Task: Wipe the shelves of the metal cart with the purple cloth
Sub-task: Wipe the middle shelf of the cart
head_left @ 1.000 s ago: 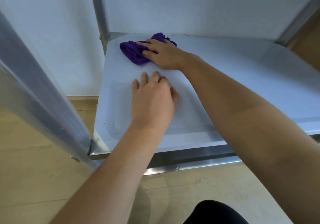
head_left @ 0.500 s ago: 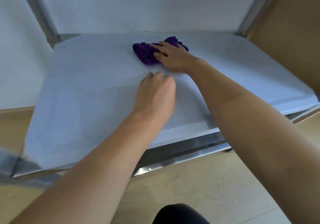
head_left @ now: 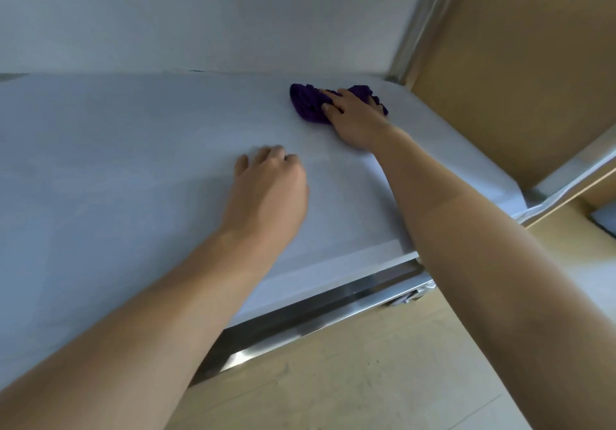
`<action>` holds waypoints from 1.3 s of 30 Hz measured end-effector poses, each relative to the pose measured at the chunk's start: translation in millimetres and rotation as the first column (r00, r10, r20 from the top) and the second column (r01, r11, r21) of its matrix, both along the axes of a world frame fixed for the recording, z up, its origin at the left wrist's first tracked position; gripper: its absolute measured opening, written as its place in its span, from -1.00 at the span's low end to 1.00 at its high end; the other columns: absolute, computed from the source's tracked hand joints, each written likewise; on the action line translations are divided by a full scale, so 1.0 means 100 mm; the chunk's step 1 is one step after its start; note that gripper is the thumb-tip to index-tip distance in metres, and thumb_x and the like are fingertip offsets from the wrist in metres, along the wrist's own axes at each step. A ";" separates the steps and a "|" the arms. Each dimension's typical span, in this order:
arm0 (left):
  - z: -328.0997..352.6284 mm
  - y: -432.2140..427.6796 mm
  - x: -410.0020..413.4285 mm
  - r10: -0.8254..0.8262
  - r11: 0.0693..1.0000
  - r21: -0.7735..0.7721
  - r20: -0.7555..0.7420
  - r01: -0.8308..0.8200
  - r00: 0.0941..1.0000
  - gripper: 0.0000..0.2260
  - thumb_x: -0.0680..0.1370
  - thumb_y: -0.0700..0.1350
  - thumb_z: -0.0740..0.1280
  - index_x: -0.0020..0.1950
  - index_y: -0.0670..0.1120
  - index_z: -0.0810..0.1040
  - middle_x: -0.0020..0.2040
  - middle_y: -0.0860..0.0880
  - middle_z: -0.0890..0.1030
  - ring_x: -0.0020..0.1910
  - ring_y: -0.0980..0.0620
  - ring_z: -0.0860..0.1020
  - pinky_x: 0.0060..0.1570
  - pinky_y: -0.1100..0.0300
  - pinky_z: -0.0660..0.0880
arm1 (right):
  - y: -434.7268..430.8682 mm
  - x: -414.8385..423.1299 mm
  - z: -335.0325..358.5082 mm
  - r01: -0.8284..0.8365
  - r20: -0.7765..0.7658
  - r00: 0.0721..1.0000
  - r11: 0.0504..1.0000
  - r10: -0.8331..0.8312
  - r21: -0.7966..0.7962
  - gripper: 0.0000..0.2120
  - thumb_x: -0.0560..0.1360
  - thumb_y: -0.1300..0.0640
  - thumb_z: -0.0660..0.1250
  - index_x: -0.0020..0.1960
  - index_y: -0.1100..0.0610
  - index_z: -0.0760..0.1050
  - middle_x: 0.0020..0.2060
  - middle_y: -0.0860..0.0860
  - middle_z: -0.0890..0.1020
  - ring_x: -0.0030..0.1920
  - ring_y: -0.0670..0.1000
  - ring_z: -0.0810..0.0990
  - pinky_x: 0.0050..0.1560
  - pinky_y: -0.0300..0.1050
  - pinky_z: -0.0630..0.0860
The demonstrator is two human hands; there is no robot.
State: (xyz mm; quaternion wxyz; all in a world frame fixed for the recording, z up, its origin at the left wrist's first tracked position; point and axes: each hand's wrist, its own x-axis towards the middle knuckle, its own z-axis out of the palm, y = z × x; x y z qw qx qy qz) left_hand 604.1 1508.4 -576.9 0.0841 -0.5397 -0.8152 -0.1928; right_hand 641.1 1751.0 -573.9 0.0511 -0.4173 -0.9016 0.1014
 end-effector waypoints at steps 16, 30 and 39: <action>-0.07 0.04 0.07 0.022 0.998 -0.064 0.004 -0.021 1.000 -0.71 0.55 -0.20 0.24 0.25 -0.22 0.46 0.39 -0.23 0.40 0.44 -0.16 0.31 0.38 -0.15 0.22 | 0.72 0.35 0.17 0.222 -0.037 0.974 0.975 -0.223 -0.030 -0.52 0.66 -0.19 -0.03 0.56 -0.16 0.10 0.57 0.07 0.15 0.54 0.32 -0.01 0.54 0.18 -0.06; -0.06 0.05 0.08 0.023 1.000 -0.005 0.038 -0.023 0.999 -0.80 0.49 -0.26 0.22 0.06 -0.27 0.54 0.23 -0.26 0.53 0.33 -0.20 0.44 0.29 -0.21 0.34 | 0.18 -0.36 0.08 -0.274 0.030 0.962 0.960 0.272 0.056 -0.53 0.66 -0.14 -0.06 0.56 -0.17 0.13 0.50 -0.07 0.28 0.51 0.08 0.20 0.51 0.08 0.02; -0.08 0.05 0.08 0.020 1.000 -0.013 0.011 -0.020 1.000 -0.79 0.50 -0.23 0.20 0.05 -0.26 0.55 0.24 -0.27 0.53 0.31 -0.22 0.46 0.25 -0.20 0.38 | 0.81 0.20 0.07 0.096 0.013 0.995 0.994 -0.097 0.055 -0.50 0.64 -0.22 -0.12 0.56 -0.20 0.07 0.57 -0.06 0.14 0.54 0.29 0.04 0.51 0.23 -0.04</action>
